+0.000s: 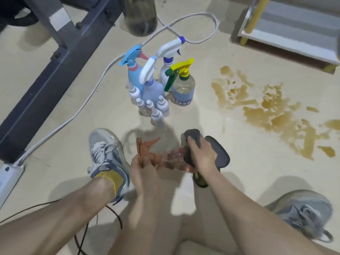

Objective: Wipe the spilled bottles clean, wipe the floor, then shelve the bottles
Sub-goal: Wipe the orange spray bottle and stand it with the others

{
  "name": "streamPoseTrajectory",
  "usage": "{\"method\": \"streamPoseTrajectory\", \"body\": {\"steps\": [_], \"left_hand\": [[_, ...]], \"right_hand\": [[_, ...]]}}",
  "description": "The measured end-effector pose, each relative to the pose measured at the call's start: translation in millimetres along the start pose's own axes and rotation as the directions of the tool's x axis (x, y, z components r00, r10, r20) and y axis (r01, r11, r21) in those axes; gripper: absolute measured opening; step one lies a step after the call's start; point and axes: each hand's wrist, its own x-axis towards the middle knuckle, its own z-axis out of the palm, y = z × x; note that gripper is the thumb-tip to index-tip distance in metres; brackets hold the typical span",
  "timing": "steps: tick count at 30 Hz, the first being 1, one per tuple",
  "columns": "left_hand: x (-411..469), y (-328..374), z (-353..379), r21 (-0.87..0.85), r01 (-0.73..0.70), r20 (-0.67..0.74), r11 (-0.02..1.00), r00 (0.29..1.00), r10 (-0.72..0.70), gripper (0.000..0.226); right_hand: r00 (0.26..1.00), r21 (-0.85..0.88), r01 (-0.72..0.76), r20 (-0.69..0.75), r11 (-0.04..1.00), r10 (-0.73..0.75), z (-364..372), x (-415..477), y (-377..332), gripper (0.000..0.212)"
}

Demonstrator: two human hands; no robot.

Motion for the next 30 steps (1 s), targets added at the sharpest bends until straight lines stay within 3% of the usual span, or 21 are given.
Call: {"method": "streamPoseTrajectory", "body": {"steps": [2,3,6,8,11,14,16,18,21,23,24,28,30], "left_hand": [[7.1,5.5,-0.6,-0.115,0.138,-0.075,0.984,0.986,-0.147,0.020],[12.7,10.7,-0.3,-0.171,0.207,-0.099,0.963,0.969,-0.225,0.017],[26.1,16.6,-3.7,-0.250,0.348,-0.099,0.903,0.919,-0.382,0.013],[28.5,15.7,-8.1,-0.170,0.319,-0.053,0.932,0.942,-0.332,0.015],[26.2,18.9,-16.0,0.068,0.239,0.134,0.969,0.960,-0.246,0.032],[21.4,23.7,-15.6,-0.010,0.344,0.290,0.939,0.900,-0.326,0.045],[14.8,20.6,-11.0,-0.117,0.386,0.287,0.915,0.895,-0.341,0.048],[6.0,14.9,-3.9,-0.195,0.383,0.249,0.903,0.910,-0.332,0.049],[-4.9,10.8,6.7,-0.212,0.330,0.222,0.920,0.933,-0.283,0.050],[-8.6,4.3,6.2,-0.087,0.284,0.178,0.955,0.947,-0.266,0.046],[-8.2,2.1,3.8,-0.013,0.251,0.153,0.968,0.957,-0.246,0.043],[-14.2,6.2,-0.2,-0.032,0.156,0.228,0.987,0.963,-0.145,0.049],[-18.5,5.6,2.4,0.065,0.030,0.243,0.997,0.969,-0.045,0.059]], "right_hand": [[0.971,-0.101,0.226,-0.050,0.969,-0.232,20.3,-33.0,18.7,0.025],[0.947,-0.156,0.315,-0.019,0.936,-0.322,29.5,-52.8,29.8,0.035],[0.907,-0.291,0.407,0.017,0.866,-0.421,36.1,-72.0,58.6,0.052],[0.937,-0.325,0.324,-0.022,0.889,-0.349,30.7,-50.5,55.3,0.054],[0.979,-0.209,0.165,-0.081,0.964,-0.185,25.0,-5.0,31.5,0.046],[0.985,-0.034,-0.016,-0.171,0.999,0.010,16.6,22.3,8.4,0.033],[0.978,0.049,-0.132,-0.157,0.990,0.138,14.6,27.7,4.5,0.031],[0.980,0.122,-0.145,-0.119,0.982,0.160,16.7,16.0,1.8,0.047],[0.992,0.176,0.110,-0.085,0.978,-0.097,38.8,-31.9,7.3,0.050],[0.935,0.019,0.347,0.074,0.938,-0.347,53.2,-71.1,11.0,0.057],[0.905,-0.039,0.410,0.139,0.911,-0.401,55.4,-82.8,10.0,0.063],[0.844,-0.181,0.536,0.155,0.825,-0.514,35.3,-54.4,9.8,0.061],[0.875,-0.285,0.473,0.045,0.834,-0.482,17.4,-25.4,6.6,0.051]]}}
